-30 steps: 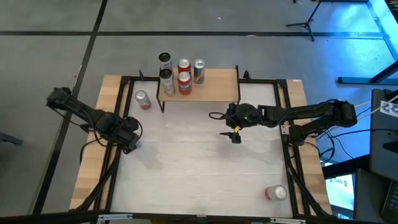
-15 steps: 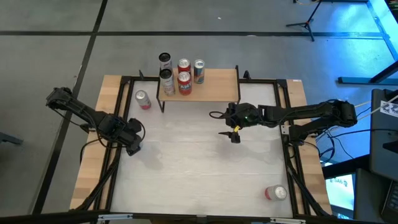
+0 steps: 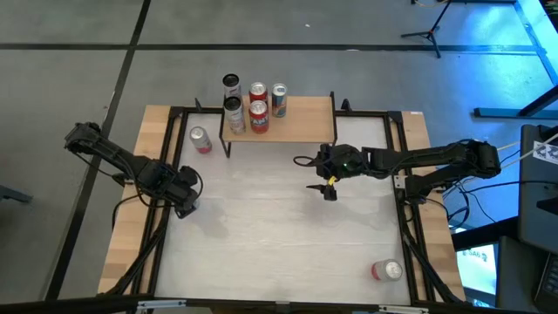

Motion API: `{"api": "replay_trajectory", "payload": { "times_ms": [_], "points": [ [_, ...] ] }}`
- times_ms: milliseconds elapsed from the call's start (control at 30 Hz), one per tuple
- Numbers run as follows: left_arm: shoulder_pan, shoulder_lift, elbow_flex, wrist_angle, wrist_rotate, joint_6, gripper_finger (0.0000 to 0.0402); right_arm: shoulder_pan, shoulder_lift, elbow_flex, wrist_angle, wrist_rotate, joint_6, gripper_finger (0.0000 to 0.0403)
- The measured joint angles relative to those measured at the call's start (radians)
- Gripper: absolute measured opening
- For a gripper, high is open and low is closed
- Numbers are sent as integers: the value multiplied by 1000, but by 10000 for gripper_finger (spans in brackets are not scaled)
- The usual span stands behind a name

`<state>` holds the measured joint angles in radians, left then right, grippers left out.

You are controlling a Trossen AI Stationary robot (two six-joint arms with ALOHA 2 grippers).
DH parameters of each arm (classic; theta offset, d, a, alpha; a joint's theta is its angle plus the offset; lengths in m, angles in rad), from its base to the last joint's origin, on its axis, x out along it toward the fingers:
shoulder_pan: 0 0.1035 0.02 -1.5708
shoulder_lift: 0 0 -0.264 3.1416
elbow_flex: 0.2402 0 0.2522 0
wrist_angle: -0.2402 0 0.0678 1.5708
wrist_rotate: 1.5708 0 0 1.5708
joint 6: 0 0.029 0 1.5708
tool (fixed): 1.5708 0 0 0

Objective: Place canned beverage on shelf
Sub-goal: Put the blue soda can on the shelf

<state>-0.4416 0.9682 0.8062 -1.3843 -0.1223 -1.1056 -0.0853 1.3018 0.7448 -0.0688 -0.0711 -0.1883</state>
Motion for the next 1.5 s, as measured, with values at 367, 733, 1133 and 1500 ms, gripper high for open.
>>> {"api": "replay_trajectory", "payload": {
  "times_ms": [367,733,1133,1500],
  "points": [
    [4,0,-5,14,-13,-7,224,0,0,0,3,0,0,342],
    [5,37,241,122,-186,64,224,0,0,0,7,63,-3,342],
    [111,398,765,179,-253,541,224,7,-3,1,-2,61,11,342],
    [357,708,1293,-24,-213,913,224,208,-82,27,-179,112,132,342]
  ]
}}
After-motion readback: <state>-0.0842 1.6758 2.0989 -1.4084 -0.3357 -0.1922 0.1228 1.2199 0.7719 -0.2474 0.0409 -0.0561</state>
